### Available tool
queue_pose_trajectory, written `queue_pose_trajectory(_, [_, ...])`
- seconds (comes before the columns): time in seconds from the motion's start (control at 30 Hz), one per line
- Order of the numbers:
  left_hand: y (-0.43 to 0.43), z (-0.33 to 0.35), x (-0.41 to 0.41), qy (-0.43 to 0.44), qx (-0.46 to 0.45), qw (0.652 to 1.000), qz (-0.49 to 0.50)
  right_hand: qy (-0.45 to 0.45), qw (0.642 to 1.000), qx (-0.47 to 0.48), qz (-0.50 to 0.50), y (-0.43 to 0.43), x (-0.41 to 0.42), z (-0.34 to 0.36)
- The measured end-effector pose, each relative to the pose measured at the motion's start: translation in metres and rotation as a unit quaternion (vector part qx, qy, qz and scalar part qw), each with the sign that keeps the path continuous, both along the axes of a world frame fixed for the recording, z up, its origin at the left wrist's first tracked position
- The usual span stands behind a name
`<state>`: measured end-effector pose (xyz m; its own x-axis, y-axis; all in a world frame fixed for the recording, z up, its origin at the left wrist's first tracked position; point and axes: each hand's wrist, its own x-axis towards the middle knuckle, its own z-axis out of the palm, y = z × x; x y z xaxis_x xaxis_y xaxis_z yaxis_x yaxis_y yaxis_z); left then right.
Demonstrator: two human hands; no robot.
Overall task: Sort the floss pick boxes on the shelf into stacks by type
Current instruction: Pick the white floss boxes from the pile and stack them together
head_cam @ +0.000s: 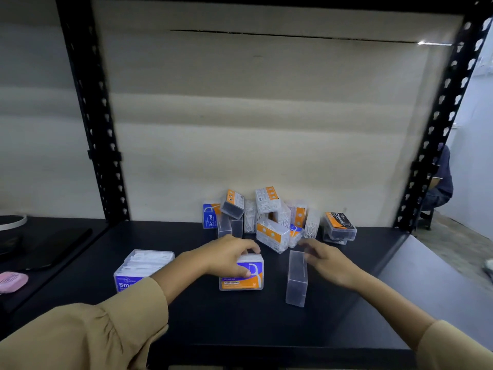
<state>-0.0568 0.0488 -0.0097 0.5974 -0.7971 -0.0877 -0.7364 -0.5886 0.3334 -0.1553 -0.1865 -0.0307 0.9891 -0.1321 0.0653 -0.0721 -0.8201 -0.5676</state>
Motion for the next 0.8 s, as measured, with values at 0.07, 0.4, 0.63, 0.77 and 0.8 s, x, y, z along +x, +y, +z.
queue_pose_trajectory(0.07, [0.003, 0.004, 0.001, 0.020, 0.001, 1.000, -0.005, -0.032, 0.991, -0.086, 0.093, -0.002, -0.005, 0.005])
queue_pose_trajectory(0.4, [0.014, 0.016, 0.010, 0.054, 0.037, 0.997, -0.027, -0.008, 0.952, -0.226, 0.204, 0.003, -0.005, 0.017])
queue_pose_trajectory(0.63, [0.037, 0.024, 0.038, 0.010, 0.064, 0.998, 0.028, 0.001, 0.961, -0.249, 0.120, 0.002, -0.002, 0.015])
queue_pose_trajectory(0.77, [0.053, 0.027, 0.058, 0.011, 0.062, 0.995, 0.072, -0.009, 0.967, -0.228, 0.111, 0.001, 0.000, 0.012])
queue_pose_trajectory(0.8, [0.056, 0.027, 0.064, 0.010, 0.065, 0.995, 0.081, -0.011, 0.968, -0.224, 0.111, 0.001, 0.000, 0.011])
